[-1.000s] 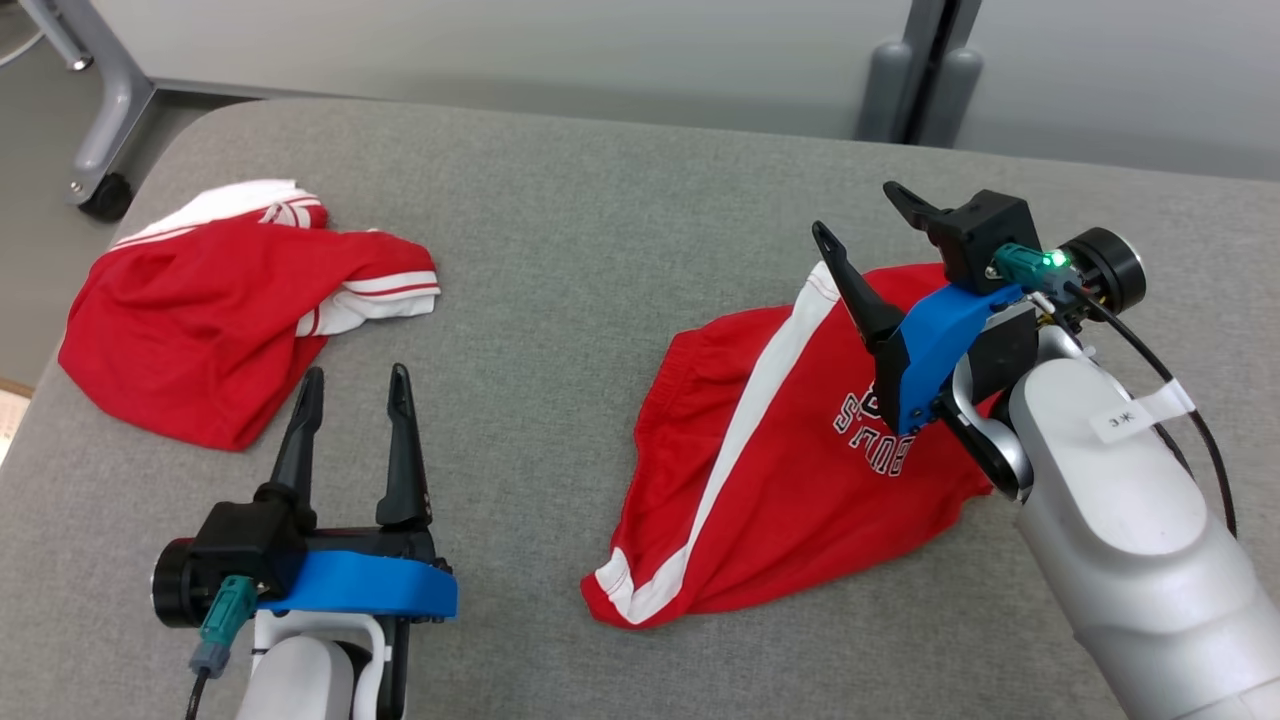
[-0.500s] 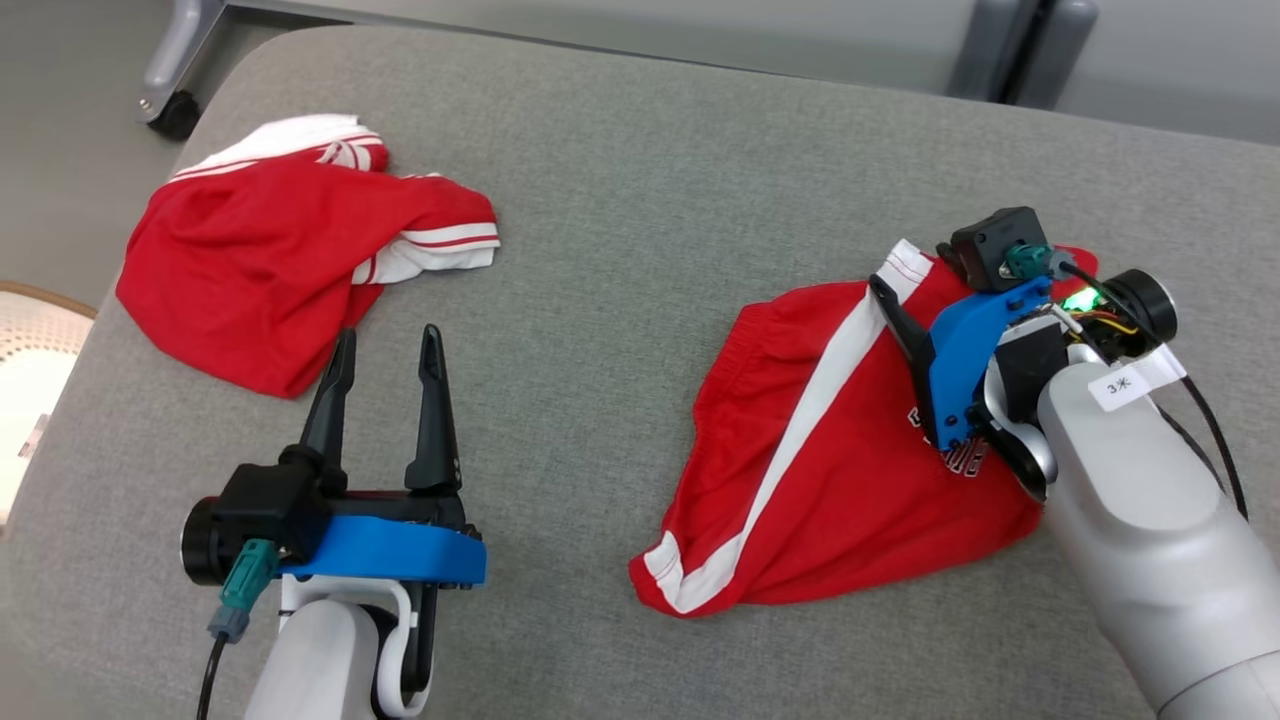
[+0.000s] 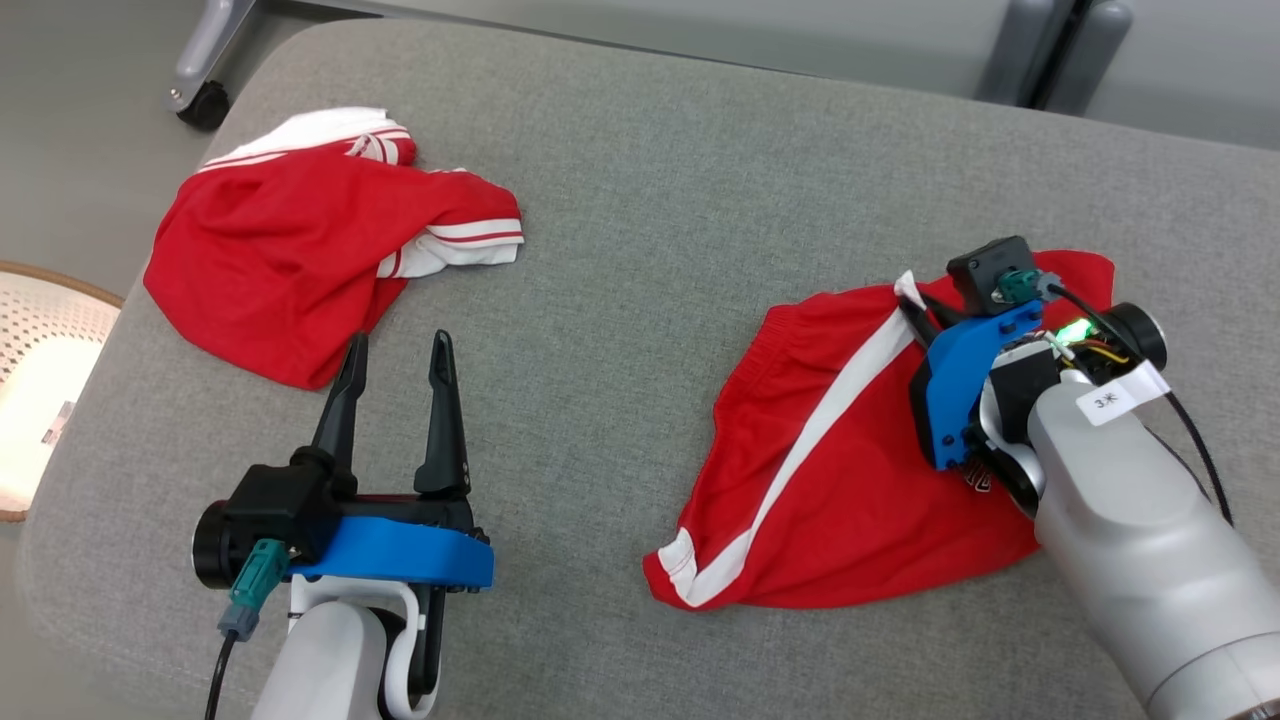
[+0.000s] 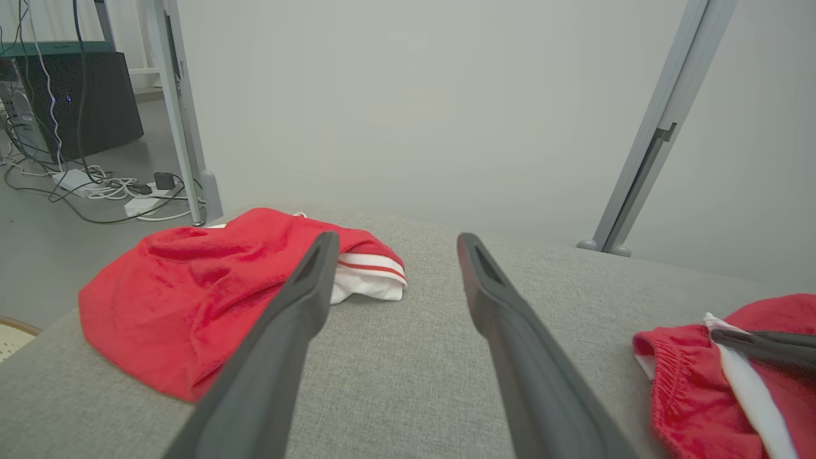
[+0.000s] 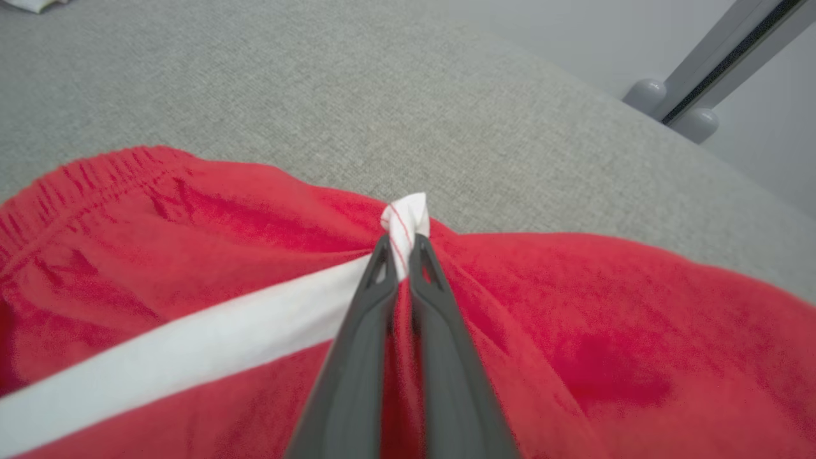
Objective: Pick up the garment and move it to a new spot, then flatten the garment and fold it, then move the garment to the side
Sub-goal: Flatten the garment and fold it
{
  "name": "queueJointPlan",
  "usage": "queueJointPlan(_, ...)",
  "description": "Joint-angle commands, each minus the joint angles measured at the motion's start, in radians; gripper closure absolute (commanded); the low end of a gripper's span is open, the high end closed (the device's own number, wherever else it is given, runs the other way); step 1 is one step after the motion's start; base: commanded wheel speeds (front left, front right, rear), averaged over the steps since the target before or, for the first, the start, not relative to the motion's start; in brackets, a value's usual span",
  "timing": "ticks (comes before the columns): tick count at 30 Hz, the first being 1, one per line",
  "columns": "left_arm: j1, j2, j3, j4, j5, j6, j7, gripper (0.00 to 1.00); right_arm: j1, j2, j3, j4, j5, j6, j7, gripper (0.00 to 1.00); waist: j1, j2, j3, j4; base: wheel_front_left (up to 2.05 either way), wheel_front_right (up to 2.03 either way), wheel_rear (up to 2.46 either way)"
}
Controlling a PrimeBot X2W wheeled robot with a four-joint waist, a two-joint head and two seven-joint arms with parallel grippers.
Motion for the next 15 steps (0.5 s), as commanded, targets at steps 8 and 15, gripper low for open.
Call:
queueJointPlan(8,0.015,-0.001,0.019,0.009,0.023,-0.004,-0.005,0.0,-0.075,0.002,-0.036,0.021,-0.001,0.0,-0.188,1.0,-0.0001,0.0,-0.054,-0.037,0.0,0.0,0.0)
queueJointPlan(15,0.046,-0.001,0.046,0.017,0.047,-0.016,-0.005,0.0,-0.038,0.036,-0.026,0.014,-0.005,0.0,-0.29,1.0,-0.0001,0.0,-0.111,-0.091,0.0,0.0,0.0)
